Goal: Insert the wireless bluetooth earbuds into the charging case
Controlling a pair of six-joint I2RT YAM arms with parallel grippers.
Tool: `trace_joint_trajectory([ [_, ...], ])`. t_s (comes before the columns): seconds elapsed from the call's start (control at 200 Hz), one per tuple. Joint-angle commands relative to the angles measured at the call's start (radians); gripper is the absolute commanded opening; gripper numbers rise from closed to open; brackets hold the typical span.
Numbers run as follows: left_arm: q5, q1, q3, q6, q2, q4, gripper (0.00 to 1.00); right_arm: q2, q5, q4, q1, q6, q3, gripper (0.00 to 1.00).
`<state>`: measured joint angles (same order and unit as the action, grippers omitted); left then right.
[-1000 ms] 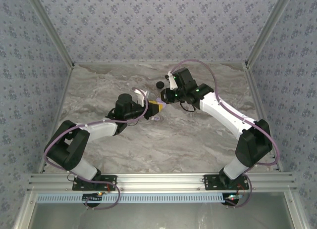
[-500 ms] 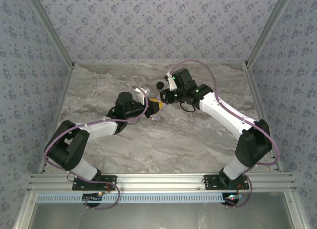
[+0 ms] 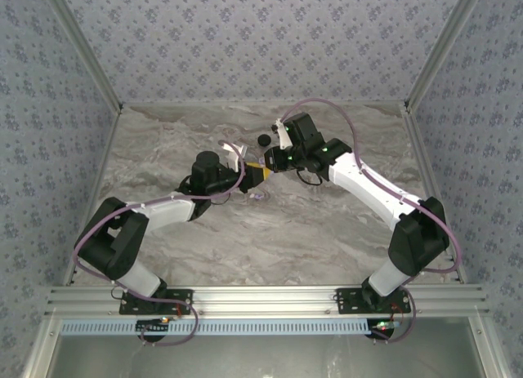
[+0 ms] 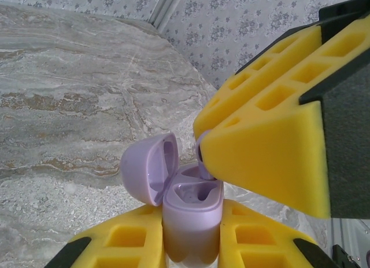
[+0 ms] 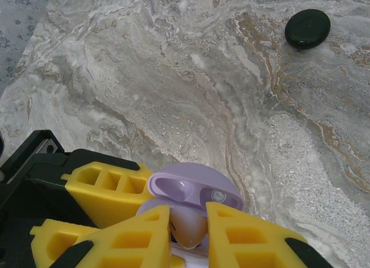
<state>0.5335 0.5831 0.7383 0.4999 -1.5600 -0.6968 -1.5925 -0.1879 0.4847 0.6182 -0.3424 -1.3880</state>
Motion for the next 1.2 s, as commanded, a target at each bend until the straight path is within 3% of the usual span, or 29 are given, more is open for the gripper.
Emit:
trace_joint_trajectory([
  [0.0,-0.001,0.005,0.034,0.009,-0.009,-0.053,0.2,-0.002,-0.035,0.023,0.021,0.005,-0.011,0.24],
  [0.905,0.023,0.006,-0.004,-0.091,0.05,-0.022,0.2,0.052,0.012,0.082,0.02,0.026,-0.055,0.44],
  [1.194,0.014,0.008,-0.009,-0.133,0.081,0.019,0.19,0.083,0.07,0.112,0.018,0.042,-0.062,0.44],
])
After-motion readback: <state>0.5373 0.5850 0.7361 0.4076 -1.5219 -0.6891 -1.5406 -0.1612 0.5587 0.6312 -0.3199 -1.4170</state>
